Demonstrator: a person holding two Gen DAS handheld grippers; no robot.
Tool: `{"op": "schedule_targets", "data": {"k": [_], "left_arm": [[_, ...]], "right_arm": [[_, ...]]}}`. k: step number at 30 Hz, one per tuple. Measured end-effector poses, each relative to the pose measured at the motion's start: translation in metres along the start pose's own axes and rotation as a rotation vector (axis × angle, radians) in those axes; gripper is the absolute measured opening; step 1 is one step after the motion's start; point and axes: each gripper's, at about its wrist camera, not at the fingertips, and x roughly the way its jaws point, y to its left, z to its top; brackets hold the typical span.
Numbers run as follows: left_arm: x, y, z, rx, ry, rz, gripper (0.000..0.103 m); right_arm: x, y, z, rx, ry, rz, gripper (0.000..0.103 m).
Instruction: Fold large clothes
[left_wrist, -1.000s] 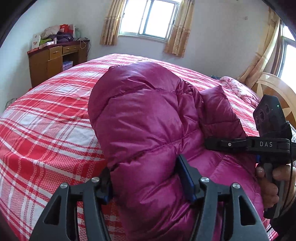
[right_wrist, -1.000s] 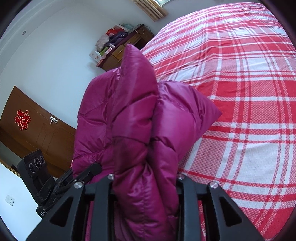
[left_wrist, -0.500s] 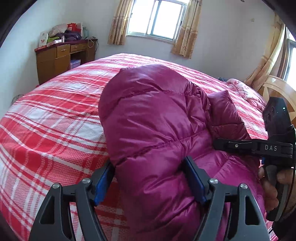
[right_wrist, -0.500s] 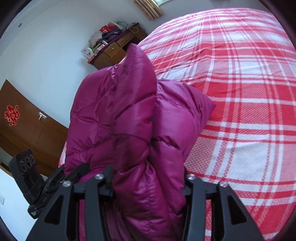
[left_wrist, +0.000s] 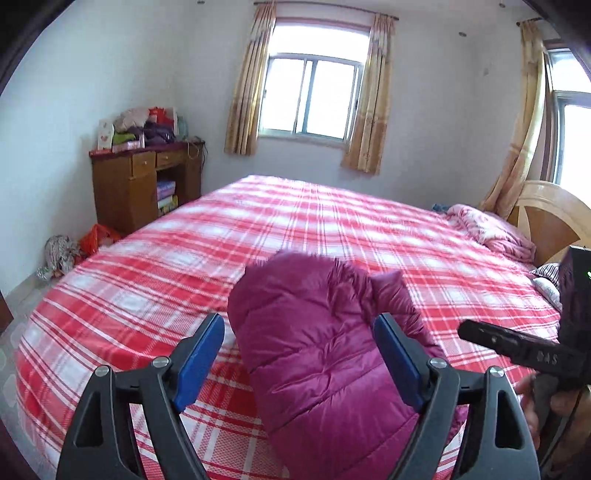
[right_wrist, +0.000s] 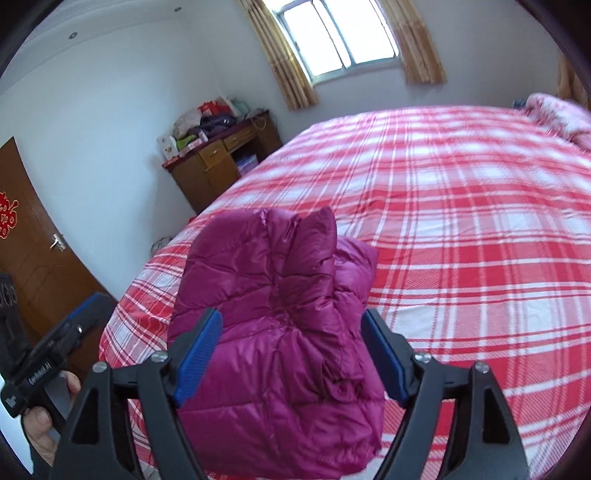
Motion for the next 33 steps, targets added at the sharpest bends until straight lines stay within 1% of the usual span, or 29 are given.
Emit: {"op": "schedule_targets", "data": {"k": [2, 5, 7, 12, 19, 29, 33], "left_arm": [[-0.010, -0.001, 0.004, -0.006, -0.030, -0.014, 0.085], [-0.024, -0.005, 0.010, -0.001, -0.063, -0.034, 0.086], [-0.030, -0.008, 0.013, 0.009, -0.080, -0.045, 0.087], [-0.042, -0.014, 0.019, 0.026, -0.111, -0.048, 0.087], [-0.053, -0.013, 0.021, 0.011, -0.140, -0.049, 0.088], [-0.059, -0.013, 0.020, 0.009, -0.156, -0.048, 0.089], [-0.061, -0.014, 0.020, 0.009, -0.161, -0.048, 0.089]], "right_arm": [[-0.018, 0.005, -0.006, -0.020, -0.030, -0.004, 0.088], [-0.040, 0.018, -0.004, -0.052, -0.070, -0.015, 0.089], [-0.053, 0.026, -0.004, -0.064, -0.097, -0.016, 0.093], [-0.080, 0.039, -0.003, -0.083, -0.143, -0.013, 0.093], [-0.093, 0.050, -0.004, -0.113, -0.176, -0.026, 0.094], [-0.101, 0.053, -0.007, -0.132, -0.188, -0.030, 0.094], [-0.104, 0.054, -0.007, -0.136, -0.194, -0.029, 0.096]]}}
